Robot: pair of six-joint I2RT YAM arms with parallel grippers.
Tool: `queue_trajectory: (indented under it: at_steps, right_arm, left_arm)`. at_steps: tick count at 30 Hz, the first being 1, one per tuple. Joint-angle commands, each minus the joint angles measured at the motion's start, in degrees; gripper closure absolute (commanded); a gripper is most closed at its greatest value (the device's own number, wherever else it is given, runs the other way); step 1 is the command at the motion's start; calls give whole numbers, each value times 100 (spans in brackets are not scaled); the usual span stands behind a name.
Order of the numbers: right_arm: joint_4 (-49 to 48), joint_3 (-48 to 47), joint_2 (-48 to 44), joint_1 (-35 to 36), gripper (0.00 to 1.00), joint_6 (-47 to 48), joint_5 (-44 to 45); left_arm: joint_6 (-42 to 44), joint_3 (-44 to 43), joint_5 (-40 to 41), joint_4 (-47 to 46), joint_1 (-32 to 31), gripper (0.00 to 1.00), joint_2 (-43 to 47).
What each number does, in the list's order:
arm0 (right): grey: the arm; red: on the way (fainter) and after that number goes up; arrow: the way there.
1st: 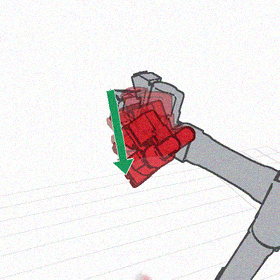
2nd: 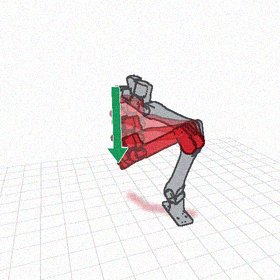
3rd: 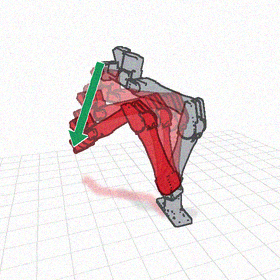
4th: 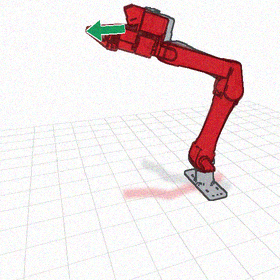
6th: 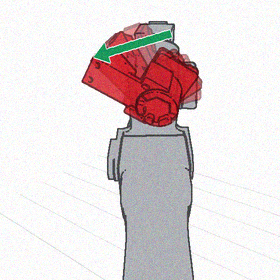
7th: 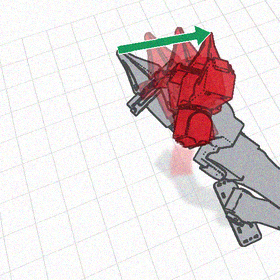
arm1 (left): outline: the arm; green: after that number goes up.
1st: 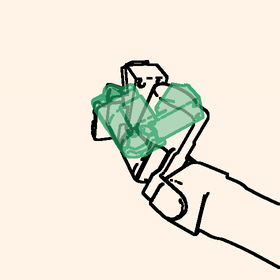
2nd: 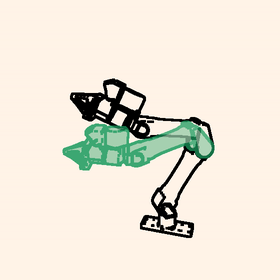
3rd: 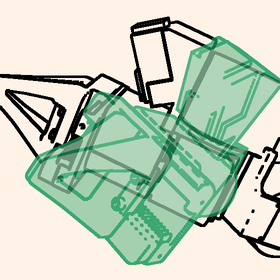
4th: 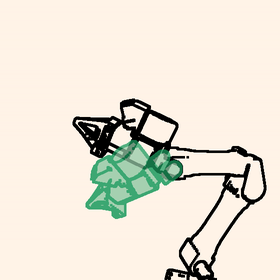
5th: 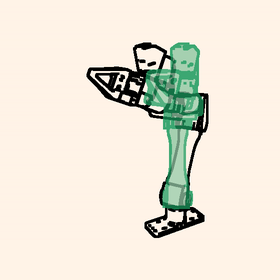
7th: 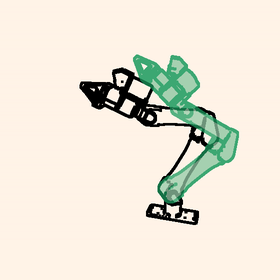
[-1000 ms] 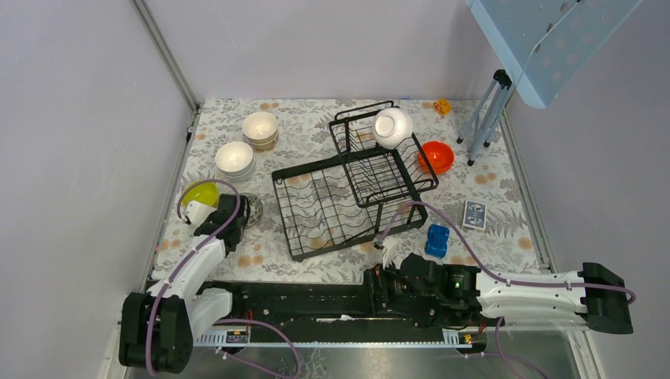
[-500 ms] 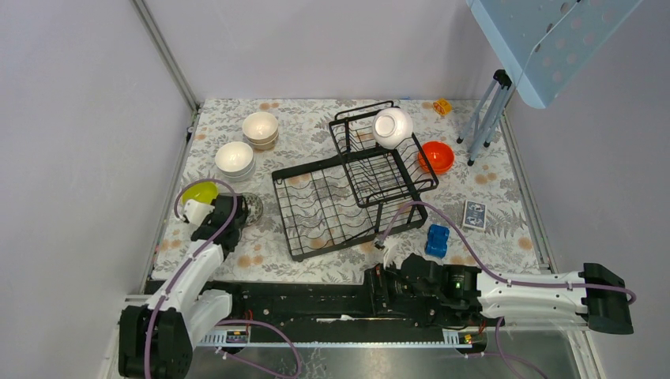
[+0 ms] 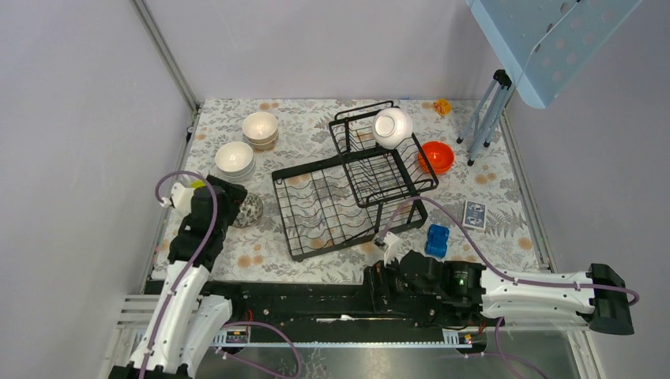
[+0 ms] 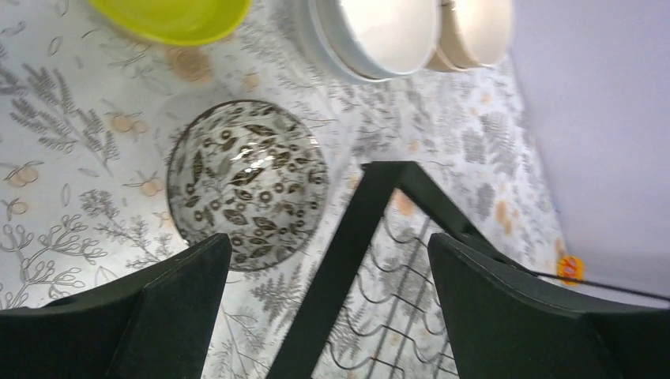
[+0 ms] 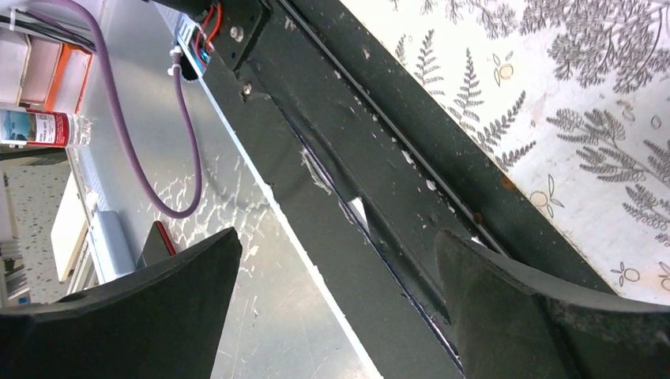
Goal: Unload the bowls from the dish rack
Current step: Place the bowl at the center of the board, then pick up the bowl from the dish rack.
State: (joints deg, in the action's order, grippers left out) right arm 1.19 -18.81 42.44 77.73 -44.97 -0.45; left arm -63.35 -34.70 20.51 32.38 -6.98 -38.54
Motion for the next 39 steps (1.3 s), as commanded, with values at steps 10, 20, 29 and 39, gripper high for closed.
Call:
queue_trajectory:
  at_steps: [10, 20, 29, 39]
  right_arm:
    - [986, -1372, 311, 62, 0, 876, 808]
    - [1183, -1980, 100, 62, 0, 1433, 1661]
    - [2077, -3546, 263, 71, 0, 2157, 2035]
    - [858, -4929, 616, 55, 0, 3794, 3706]
  left_arm:
    - [1590, -1320, -1113, -163, -276, 1, 118]
    - [2456, -2459, 932, -990, -3423, 1, -864]
    - [3362, -2649, 367, -2649, -4207, 1, -1236]
    - [3498, -3279, -1034, -3790, -4210, 1, -2346]
